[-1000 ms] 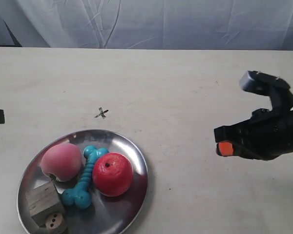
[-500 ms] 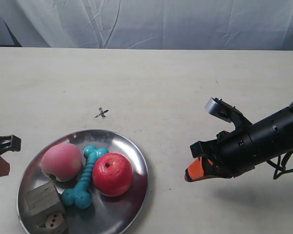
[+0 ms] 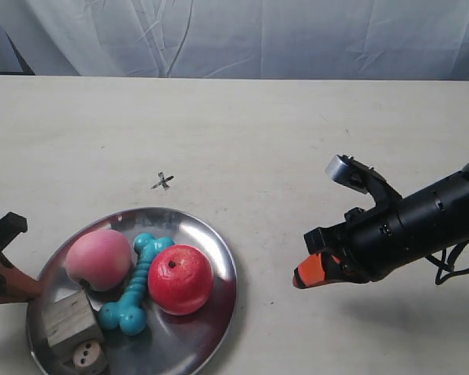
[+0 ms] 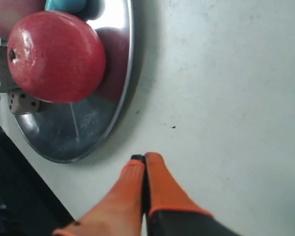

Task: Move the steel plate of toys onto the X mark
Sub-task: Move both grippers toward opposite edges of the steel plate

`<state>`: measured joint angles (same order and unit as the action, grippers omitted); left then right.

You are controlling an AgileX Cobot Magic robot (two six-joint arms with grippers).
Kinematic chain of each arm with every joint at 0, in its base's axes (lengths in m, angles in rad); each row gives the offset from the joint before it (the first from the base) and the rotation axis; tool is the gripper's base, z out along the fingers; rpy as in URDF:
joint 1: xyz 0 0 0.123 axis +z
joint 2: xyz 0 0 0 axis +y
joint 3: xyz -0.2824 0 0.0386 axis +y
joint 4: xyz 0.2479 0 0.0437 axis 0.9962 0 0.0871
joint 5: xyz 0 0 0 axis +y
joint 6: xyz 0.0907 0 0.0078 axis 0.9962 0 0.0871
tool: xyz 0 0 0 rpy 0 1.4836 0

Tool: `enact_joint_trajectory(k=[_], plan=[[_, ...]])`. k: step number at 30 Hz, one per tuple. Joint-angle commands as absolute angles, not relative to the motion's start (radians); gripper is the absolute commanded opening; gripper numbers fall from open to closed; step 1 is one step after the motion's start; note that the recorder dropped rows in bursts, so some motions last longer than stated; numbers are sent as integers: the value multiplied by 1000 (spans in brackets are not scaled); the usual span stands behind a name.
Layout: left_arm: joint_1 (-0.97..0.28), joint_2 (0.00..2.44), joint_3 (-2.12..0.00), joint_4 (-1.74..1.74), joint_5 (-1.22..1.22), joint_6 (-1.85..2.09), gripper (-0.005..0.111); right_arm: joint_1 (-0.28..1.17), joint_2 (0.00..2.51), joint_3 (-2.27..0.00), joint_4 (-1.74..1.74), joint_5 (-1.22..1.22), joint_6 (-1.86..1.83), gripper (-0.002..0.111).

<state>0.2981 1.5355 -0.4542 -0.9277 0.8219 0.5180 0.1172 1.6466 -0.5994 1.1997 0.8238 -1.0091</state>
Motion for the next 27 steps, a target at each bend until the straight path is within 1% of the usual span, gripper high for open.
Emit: enact_joint_trajectory(k=[1, 3, 7, 9, 14, 16, 19, 24, 26, 27], plan=[[338, 1560, -448, -930, 795, 549, 0, 118, 1647, -607, 1206, 824, -1039, 5], [347, 1560, -450, -930, 797, 549, 0, 118, 1647, -607, 1206, 823, -1040, 13], [350, 1560, -468, -923, 803, 557, 0, 118, 1647, -607, 1206, 811, -1042, 33], [350, 1560, -481, -911, 807, 572, 0, 118, 1647, -607, 1206, 808, -1044, 38], [350, 1560, -524, -858, 807, 579, 0, 118, 1647, -607, 1198, 808, -1044, 38], [350, 1560, -525, -855, 807, 581, 3, 118, 1647, -607, 1196, 808, -1044, 38], [350, 1560, -525, -844, 807, 586, 14, 118, 1647, -607, 1196, 808, -1044, 38], [350, 1560, -525, -838, 804, 586, 41, 118, 1647, -607, 1196, 805, -1044, 36], [350, 1562, -525, -836, 804, 586, 45, 118, 1647, -607, 1196, 801, -1044, 35], [345, 1565, -525, -836, 804, 586, 45, 118, 1650, -607, 1196, 801, -1044, 34]])
